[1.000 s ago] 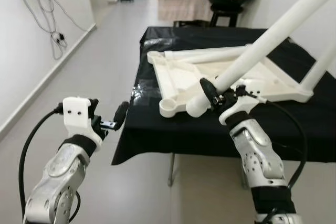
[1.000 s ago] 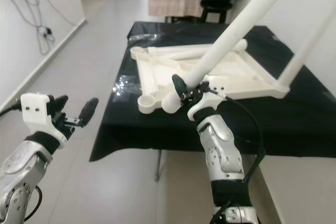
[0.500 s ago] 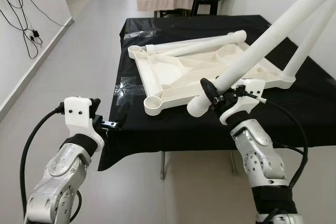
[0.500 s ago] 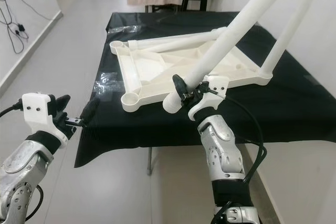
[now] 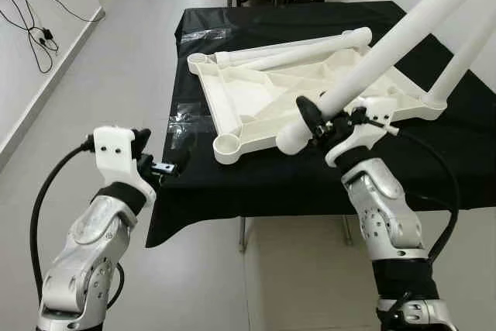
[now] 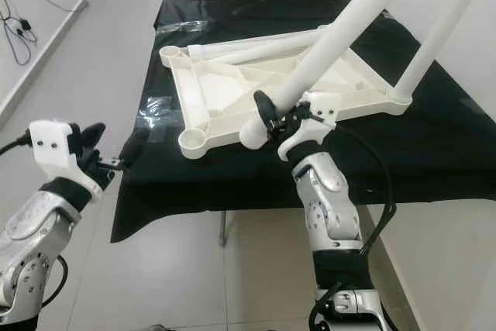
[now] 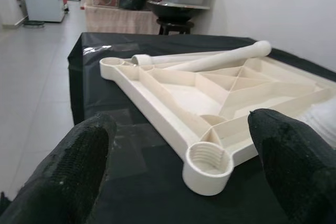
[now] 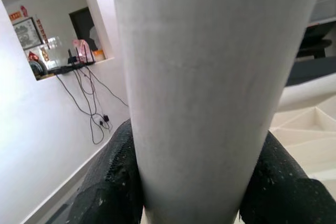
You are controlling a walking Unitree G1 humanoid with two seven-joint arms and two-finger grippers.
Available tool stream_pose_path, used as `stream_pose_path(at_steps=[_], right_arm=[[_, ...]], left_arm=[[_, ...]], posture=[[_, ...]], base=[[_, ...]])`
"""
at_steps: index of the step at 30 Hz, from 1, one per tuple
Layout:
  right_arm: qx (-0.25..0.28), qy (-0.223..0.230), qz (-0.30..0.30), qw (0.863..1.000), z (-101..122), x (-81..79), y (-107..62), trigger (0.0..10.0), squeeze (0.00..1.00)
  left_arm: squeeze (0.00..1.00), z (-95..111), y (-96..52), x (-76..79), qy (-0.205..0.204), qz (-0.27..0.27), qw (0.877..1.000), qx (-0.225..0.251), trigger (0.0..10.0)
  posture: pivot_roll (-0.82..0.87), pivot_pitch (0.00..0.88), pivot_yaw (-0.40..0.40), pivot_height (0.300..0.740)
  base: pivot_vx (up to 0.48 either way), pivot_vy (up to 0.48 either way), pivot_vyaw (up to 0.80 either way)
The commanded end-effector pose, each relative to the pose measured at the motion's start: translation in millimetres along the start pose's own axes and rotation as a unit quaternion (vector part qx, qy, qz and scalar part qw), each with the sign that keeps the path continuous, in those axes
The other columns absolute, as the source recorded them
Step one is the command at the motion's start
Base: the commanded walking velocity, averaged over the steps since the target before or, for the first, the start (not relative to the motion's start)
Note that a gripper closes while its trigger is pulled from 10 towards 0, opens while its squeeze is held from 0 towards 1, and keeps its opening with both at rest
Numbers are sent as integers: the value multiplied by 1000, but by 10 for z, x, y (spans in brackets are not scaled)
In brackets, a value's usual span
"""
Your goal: Building children table
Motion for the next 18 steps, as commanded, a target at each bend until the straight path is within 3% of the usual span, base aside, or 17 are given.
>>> stream_pose_path(at_steps=[1, 6, 18], right_arm=[[3, -1, -5, 1000, 35, 0, 13, 10000, 0], [8, -2, -7, 1000, 58, 8, 18, 10000, 0], [13, 18, 3, 1000, 66, -70, 21, 10000, 0]], left_arm=[[0, 44, -8, 11, 3, -8, 1000, 7, 10000], [0, 74, -1, 57, 2, -20, 1000, 12, 10000], [0, 52, 8, 156, -2, -43, 999, 9, 10000]], posture=[[-7, 66, -16, 740], [-7, 65, -16, 740], [-5, 65, -12, 740]], base=[[259, 0, 0], [298, 0, 640], [345, 0, 0]])
Point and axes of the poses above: a point about 5 cm out from each wrist's last joint towards the gripper, its own y axis pointing out of the wrist towards the gripper, its own z axis along the axis of the wrist's last joint, x = y × z, the point moved 5 cm from there along y, pointing out of the wrist towards the gripper, and after that the axes turned 9 degrees about y, right-handed, at the moved point
